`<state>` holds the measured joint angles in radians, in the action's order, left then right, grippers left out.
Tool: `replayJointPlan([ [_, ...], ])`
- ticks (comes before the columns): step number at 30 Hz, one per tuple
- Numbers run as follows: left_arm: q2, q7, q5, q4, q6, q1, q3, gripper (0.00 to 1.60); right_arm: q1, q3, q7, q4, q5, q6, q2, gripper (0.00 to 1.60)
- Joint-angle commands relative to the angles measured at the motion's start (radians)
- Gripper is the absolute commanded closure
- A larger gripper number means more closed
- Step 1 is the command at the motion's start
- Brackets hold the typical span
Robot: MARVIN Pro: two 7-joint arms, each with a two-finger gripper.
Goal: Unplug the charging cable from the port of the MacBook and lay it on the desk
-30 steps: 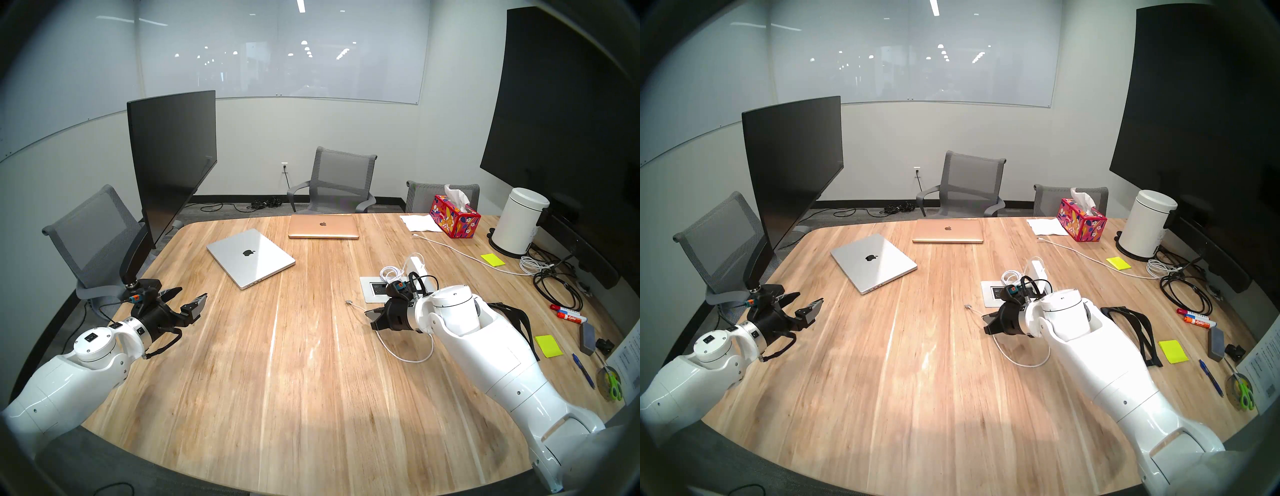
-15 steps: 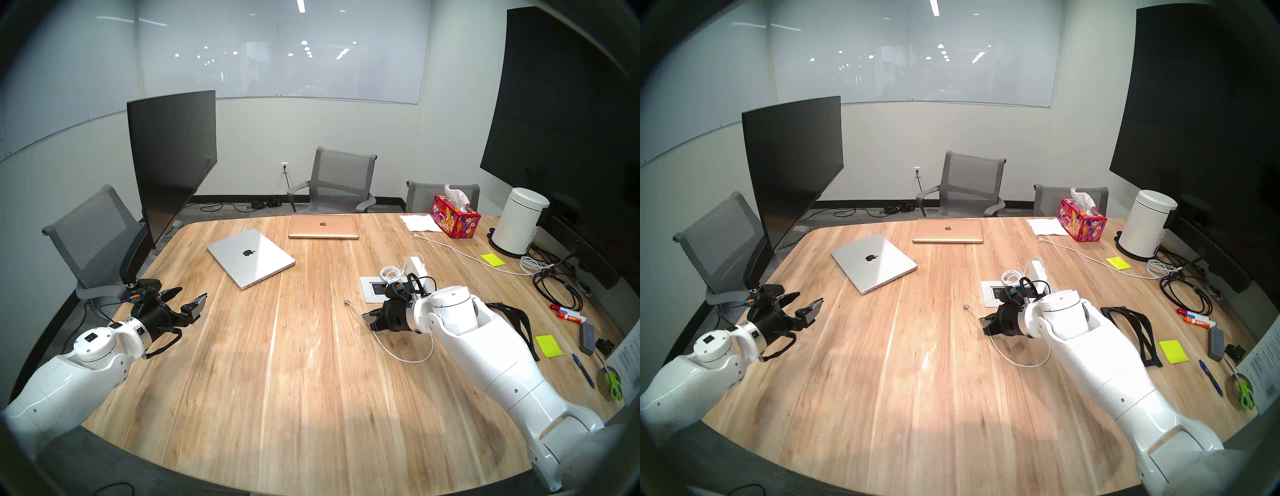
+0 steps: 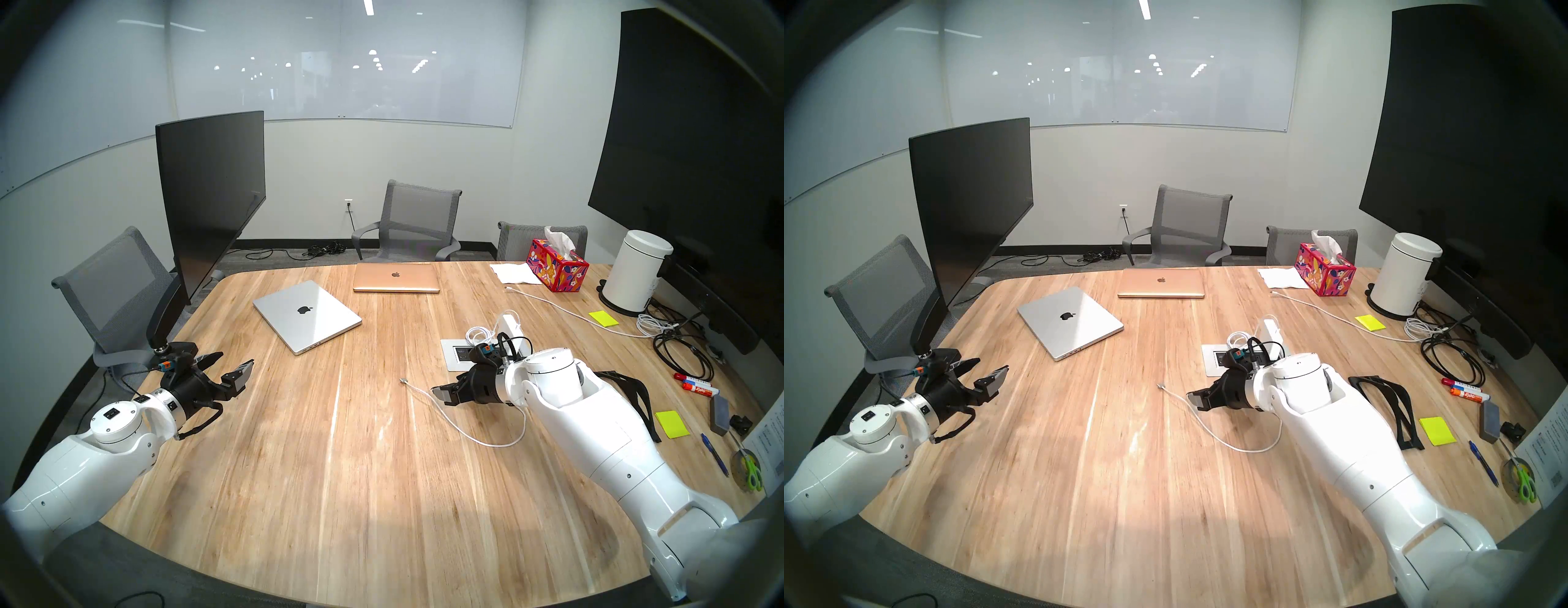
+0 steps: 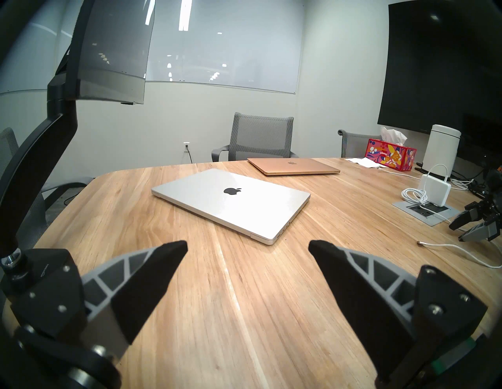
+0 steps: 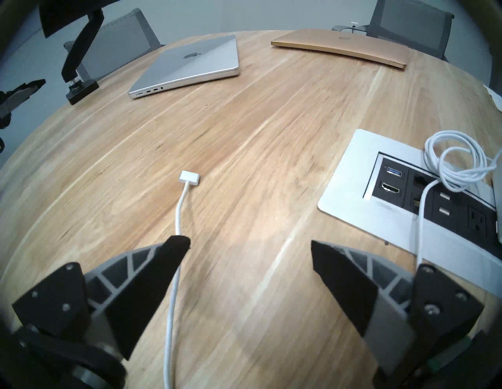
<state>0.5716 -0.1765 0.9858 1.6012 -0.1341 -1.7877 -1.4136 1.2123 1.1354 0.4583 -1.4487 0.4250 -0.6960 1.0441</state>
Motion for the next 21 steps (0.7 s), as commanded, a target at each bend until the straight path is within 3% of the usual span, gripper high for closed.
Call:
replayJointPlan([
  [1,-0.004,0.001,0.000,0.012,-0.010,0.003,-0.011,0.00,-0.037,0.032,-0.004,-0.030,0.004,0.004,-0.008,0.00],
  [8,-0.004,0.001,0.000,0.012,-0.009,0.004,-0.010,0.00,-0.030,0.091,-0.004,-0.060,0.027,0.022,-0.015,0.09],
  [13,-0.003,0.000,0.000,0.011,-0.009,0.004,-0.010,0.00,0.026,0.170,0.005,-0.139,0.077,0.054,-0.027,0.02],
  [21,-0.004,0.000,0.000,0.011,-0.009,0.004,-0.010,0.00,0.160,0.267,0.062,-0.249,0.164,0.168,-0.069,0.00],
])
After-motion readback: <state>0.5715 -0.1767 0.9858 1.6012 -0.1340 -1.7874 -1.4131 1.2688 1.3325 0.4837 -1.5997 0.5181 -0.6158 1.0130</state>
